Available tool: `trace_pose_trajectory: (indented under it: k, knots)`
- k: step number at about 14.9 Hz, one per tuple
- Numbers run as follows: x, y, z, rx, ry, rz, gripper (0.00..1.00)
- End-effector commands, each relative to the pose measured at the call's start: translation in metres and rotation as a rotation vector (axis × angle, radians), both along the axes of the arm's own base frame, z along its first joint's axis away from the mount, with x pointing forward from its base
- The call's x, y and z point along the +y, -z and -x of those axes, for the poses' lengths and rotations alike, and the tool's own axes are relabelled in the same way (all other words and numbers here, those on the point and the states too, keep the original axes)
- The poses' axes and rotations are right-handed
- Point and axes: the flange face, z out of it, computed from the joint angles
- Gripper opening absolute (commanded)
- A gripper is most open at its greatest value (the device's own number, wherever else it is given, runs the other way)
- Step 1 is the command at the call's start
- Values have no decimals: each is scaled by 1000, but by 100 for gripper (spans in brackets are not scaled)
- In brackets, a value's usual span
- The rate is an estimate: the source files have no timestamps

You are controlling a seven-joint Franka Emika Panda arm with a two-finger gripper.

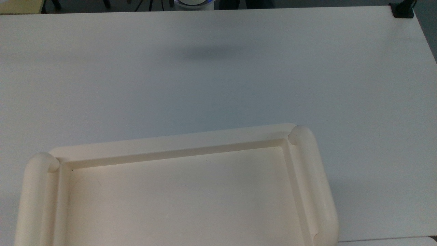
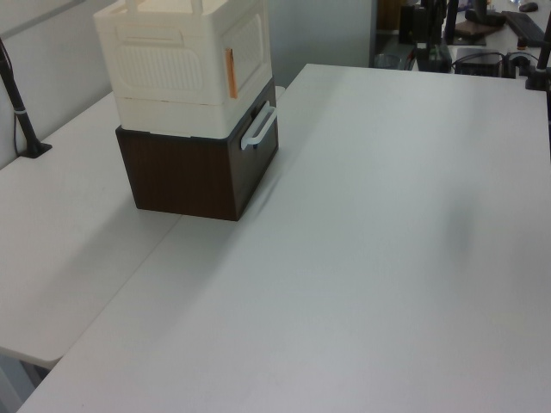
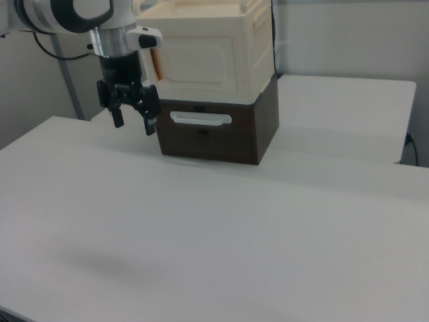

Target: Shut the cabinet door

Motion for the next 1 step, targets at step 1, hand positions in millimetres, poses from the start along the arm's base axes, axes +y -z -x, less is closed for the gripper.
trace_pose_trajectory:
  k: [1]
  knots:
    - [-5, -4, 5, 16, 27, 18, 100]
